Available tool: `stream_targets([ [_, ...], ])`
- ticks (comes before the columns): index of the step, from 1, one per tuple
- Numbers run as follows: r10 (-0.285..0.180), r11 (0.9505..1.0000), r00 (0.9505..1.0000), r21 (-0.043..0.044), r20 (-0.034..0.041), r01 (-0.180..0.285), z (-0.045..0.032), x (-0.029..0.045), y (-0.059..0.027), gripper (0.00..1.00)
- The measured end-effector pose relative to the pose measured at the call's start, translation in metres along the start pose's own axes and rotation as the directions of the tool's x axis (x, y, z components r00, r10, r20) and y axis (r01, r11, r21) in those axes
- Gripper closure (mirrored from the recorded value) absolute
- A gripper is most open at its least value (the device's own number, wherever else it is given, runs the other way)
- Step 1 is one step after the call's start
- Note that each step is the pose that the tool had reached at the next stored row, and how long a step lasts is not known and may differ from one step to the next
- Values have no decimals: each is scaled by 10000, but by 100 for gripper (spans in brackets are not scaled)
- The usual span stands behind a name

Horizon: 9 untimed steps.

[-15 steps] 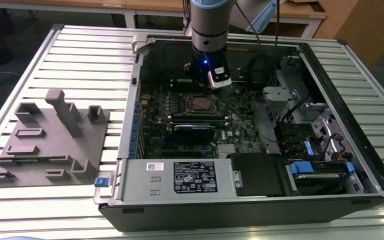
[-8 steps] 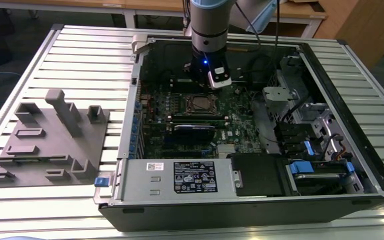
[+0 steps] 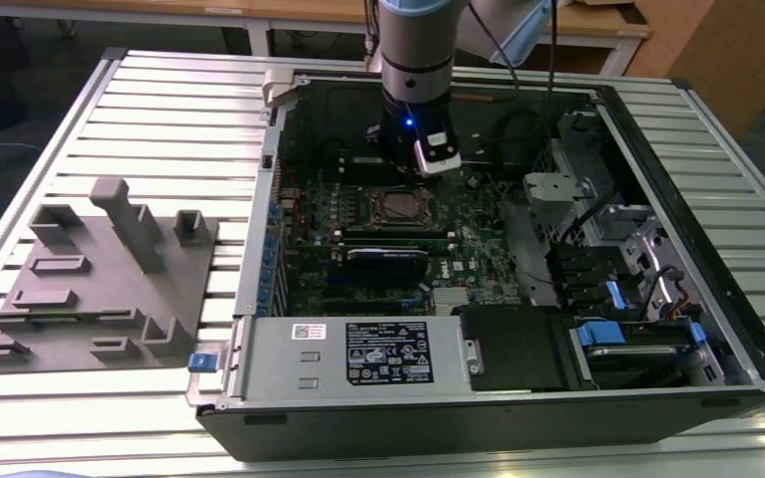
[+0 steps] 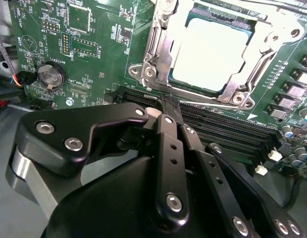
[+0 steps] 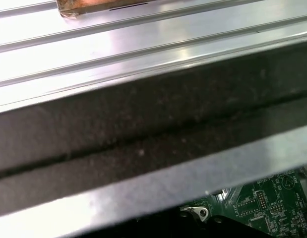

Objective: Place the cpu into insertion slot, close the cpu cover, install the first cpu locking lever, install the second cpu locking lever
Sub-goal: 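Install the first cpu locking lever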

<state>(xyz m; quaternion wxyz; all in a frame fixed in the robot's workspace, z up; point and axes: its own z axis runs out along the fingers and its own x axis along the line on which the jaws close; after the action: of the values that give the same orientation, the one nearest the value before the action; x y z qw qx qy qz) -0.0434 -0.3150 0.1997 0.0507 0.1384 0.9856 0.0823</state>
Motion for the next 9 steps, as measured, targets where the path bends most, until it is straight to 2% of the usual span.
stream_targets([
  [9, -1, 10000, 10000, 9, 3, 1, 2, 20, 17, 89],
])
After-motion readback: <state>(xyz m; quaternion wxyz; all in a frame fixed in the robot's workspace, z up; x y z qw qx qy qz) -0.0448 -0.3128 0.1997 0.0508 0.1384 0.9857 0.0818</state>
